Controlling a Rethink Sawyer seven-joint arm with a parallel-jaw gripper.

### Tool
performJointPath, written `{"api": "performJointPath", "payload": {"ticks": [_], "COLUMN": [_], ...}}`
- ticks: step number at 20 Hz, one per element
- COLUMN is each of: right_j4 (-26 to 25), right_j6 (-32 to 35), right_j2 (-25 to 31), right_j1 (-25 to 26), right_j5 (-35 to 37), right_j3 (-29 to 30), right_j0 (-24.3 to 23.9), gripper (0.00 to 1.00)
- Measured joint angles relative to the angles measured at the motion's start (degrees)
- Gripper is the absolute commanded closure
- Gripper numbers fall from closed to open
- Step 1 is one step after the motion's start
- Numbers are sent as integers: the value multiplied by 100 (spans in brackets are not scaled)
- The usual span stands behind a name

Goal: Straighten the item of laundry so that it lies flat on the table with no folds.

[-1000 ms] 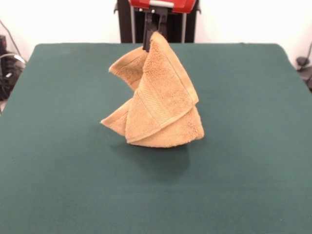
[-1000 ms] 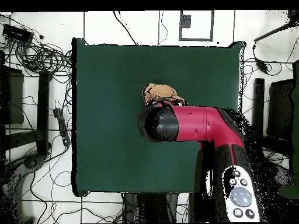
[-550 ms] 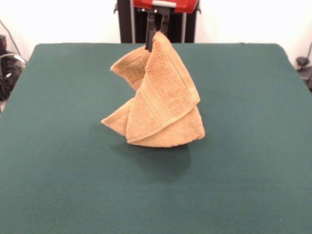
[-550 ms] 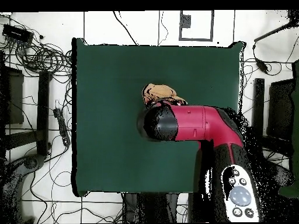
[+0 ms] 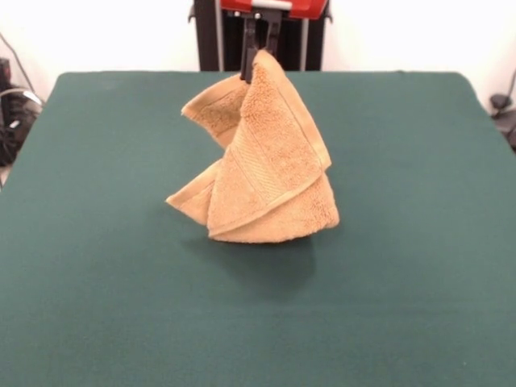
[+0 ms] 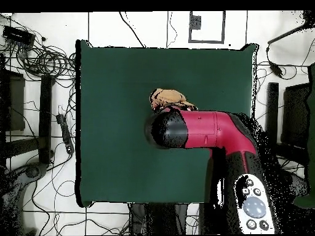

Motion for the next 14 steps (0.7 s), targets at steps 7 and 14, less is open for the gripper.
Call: {"api": "performJointPath", "payload": {"ticks": [7, 14], "right_j4": [0, 0], "right_j6": [0, 0], "right_j2": [116, 141], "right_j1": [-84, -73], "right_j5": [0, 0], "right_j3": [3, 3], "right_j0": [-16, -17], "gripper": [100, 100]}}
